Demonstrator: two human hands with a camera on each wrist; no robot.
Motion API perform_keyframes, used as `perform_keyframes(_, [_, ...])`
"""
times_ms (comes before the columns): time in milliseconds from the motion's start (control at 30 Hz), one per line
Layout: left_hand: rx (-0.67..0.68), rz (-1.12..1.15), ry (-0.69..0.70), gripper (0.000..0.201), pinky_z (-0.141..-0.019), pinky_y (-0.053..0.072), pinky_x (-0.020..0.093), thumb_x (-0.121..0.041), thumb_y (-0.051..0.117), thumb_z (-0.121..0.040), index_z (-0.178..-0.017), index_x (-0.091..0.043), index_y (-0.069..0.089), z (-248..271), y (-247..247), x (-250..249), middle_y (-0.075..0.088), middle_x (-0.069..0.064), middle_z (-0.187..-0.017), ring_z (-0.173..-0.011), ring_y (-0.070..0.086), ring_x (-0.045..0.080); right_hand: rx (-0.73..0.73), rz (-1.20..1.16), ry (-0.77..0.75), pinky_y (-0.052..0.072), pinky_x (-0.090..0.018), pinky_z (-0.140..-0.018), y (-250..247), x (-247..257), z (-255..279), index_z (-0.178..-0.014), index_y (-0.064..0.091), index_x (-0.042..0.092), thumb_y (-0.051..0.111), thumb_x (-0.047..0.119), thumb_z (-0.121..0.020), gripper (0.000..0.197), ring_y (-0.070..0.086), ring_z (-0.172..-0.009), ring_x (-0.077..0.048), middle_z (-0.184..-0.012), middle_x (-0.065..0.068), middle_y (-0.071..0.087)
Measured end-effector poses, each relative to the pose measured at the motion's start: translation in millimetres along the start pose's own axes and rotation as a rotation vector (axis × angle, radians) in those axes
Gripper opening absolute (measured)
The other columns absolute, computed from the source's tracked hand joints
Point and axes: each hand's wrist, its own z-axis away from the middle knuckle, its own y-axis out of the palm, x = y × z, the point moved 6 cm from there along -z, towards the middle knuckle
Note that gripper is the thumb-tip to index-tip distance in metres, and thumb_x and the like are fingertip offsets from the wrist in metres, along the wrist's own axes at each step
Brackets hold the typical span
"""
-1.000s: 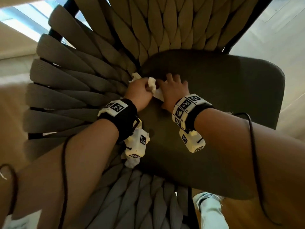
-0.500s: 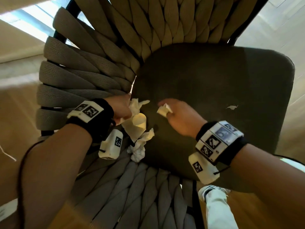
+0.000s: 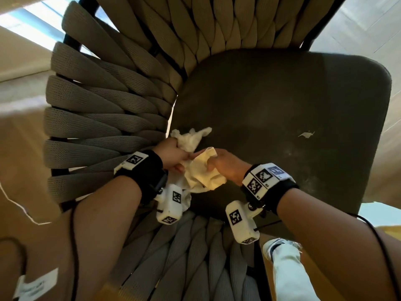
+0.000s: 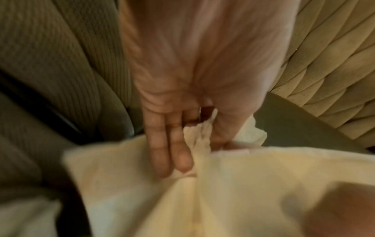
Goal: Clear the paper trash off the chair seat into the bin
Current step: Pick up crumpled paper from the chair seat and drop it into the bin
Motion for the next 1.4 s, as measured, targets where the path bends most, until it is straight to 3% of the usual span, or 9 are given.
perform_keyframes(100, [0.098, 0.156, 0.005, 0.021, -0.083, 0.057, 0.051, -0.008, 0.063, -0.087, -0.106, -0.005, 0.059, 7.4, 23.3, -8.7, 0.066, 0.023, -0.106, -0.097, 0.067, 0.038, -0.084, -0.106, 0.010, 0.050, -0.039, -0.086, -12.5, -6.9, 4.1, -0.113, 0.062, 0.005, 0.043, -0.011, -0.078, 0.043, 0.058, -0.098, -0.028, -0.105, -0.014, 0.061])
perform_keyframes(233, [0.085, 0.159, 0.117, 0.025, -0.062, 0.059, 0.027, -0.002, 0.056, -0.088, -0.111, -0.011, 0.056, 7.6, 28.3, -23.6, 0.063, 0.008, -0.095, -0.083, 0.064, 0.021, -0.124, -0.190, -0.010, 0.048, -0.032, -0.084, -28.8, -10.1, 13.6, -0.111, 0.063, 0.009, 0.040, -0.013, -0.077, 0.047, 0.056, -0.104, -0.023, -0.112, -0.008, 0.062])
perform_keyframes(333, [0.084, 0.121, 0.210, 0.027, -0.070, 0.059, 0.033, -0.008, 0.058, -0.089, -0.115, -0.015, 0.058, 12.1, 24.6, -42.2, 0.065, 0.007, -0.099, -0.086, 0.066, 0.022, -0.141, -0.309, -0.048, 0.044, -0.047, -0.098, -43.5, -8.4, 26.4, -0.108, 0.063, 0.016, 0.042, -0.009, -0.078, 0.045, 0.053, -0.116, -0.030, -0.119, -0.009, 0.061])
perform_keyframes(600, [0.198, -0.299, 0.672, 0.021, -0.075, 0.052, 0.020, -0.018, 0.062, -0.089, -0.110, -0.018, 0.065, 49.6, 54.3, -109.3, 0.068, -0.003, -0.097, -0.086, 0.063, 0.003, -0.075, -0.662, -0.118, 0.054, -0.042, -0.079, -68.9, 6.2, 53.5, -0.134, 0.047, 0.011, 0.044, -0.003, -0.079, 0.057, 0.055, -0.115, -0.035, -0.128, -0.016, 0.055])
perform_keyframes(800, [0.189, 0.251, 0.433, 0.029, -0.076, 0.060, 0.032, -0.005, 0.058, -0.089, -0.115, -0.019, 0.057, 49.0, 30.2, -94.5, 0.065, 0.005, -0.111, -0.095, 0.069, 0.016, -0.435, -0.802, -0.090, 0.052, -0.051, -0.089, -110.2, -13.2, 70.1, -0.116, 0.048, 0.022, 0.047, -0.005, -0.076, 0.049, 0.054, -0.112, -0.034, -0.127, -0.013, 0.051])
perform_keyframes(933, [-0.118, -0.372, 0.273, 0.023, -0.073, 0.050, 0.029, -0.023, 0.069, -0.084, -0.105, -0.015, 0.062, 26.3, 3.8, -52.2, 0.065, 0.006, -0.105, -0.093, 0.063, 0.020, -0.571, -0.733, -0.008, 0.049, -0.034, -0.066, -118.4, -29.8, 90.8, -0.116, 0.049, 0.018, 0.048, -0.005, -0.081, 0.043, 0.054, -0.094, -0.024, -0.103, -0.004, 0.053])
perform_keyframes(1200, [-0.061, -0.771, -0.038, 0.095, -0.093, 0.048, 0.041, -0.056, 0.077, -0.063, -0.136, -0.011, 0.035, -10.5, 33.4, -6.2, 0.052, 0.010, -0.132, -0.118, 0.053, 0.030, -0.568, -0.607, 0.060, 0.046, -0.031, -0.064, -113.2, -49.3, 101.5, -0.114, 0.050, 0.017, 0.049, -0.004, -0.084, 0.036, 0.051, -0.084, -0.018, -0.095, 0.000, 0.050])
perform_keyframes(1300, [-0.145, -0.751, -0.065, 0.089, -0.100, 0.045, 0.043, -0.041, 0.078, -0.072, -0.141, -0.010, 0.029, -13.6, 35.9, -7.0, 0.046, 0.015, -0.139, -0.124, 0.049, 0.034, -0.474, -0.562, 0.005, 0.051, -0.037, -0.079, -103.6, -49.7, 97.4, -0.113, 0.063, 0.021, 0.044, -0.008, -0.081, 0.047, 0.051, -0.097, -0.022, -0.112, -0.002, 0.053])
perform_keyframes(1400, [-0.143, -0.781, -0.023, 0.053, -0.084, 0.051, 0.038, -0.036, 0.075, -0.076, -0.117, -0.009, 0.055, -16.2, 38.0, -8.1, 0.060, 0.016, -0.123, -0.104, 0.059, 0.030, -0.420, -0.505, -0.032, 0.050, -0.045, -0.092, -97.1, -49.1, 94.8, -0.127, 0.058, 0.032, 0.042, -0.010, -0.077, 0.067, 0.049, -0.107, -0.025, -0.129, -0.002, 0.045])
